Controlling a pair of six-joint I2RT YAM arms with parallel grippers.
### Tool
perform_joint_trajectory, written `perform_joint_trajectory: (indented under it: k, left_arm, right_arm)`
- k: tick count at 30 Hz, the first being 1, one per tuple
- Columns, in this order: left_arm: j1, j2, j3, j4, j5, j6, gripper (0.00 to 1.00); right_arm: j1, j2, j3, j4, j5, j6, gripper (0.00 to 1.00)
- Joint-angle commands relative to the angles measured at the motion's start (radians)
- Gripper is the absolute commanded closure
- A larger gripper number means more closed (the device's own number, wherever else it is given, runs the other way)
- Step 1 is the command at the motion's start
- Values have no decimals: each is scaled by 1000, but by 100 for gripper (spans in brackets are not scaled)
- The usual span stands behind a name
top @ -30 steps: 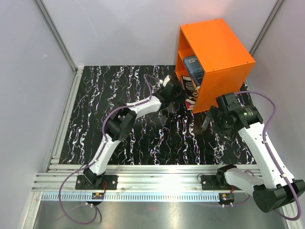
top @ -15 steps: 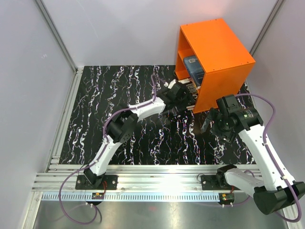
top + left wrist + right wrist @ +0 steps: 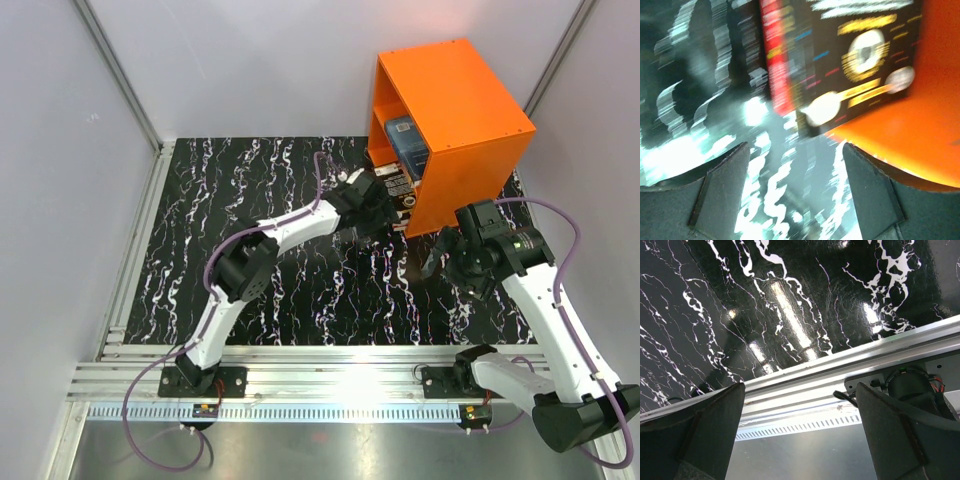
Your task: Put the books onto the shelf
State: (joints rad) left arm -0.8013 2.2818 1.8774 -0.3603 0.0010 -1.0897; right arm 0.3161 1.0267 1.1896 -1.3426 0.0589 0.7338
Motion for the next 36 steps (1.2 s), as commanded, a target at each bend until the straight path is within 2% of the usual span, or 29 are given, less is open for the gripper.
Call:
perform_joint_trajectory:
  k: [1, 2, 4, 5, 11, 15, 24, 36]
  left_arm:
    - [39, -133, -78, -54, -25, 53, 25]
    - [54, -154, -113, -52, -32, 62, 38]
    - [70, -165, -138, -34, -36, 76, 72]
    - [80, -163, -135, -32, -35, 82, 99]
    - [91, -82, -29, -54, -25, 94, 100]
    - [96, 1, 113, -95, -35, 97, 100]
    - [103, 159, 317, -135, -24, 82, 100]
    - [103, 217, 376, -55, 22, 60, 100]
  right_arm:
    - [6, -14, -1, -104, -2, 19, 0]
    - [6, -16, -1, -104, -2, 21, 0]
    - [6, -17, -7, -99, -4, 27, 0]
    - [6, -17, -8, -99, -7, 29, 0]
    - [6, -10, -4, -105, -2, 36, 0]
    - [6, -5, 7, -116, 7, 38, 0]
    - [6, 13, 22, -141, 36, 32, 0]
    - [6, 45, 33, -144, 67, 19, 0]
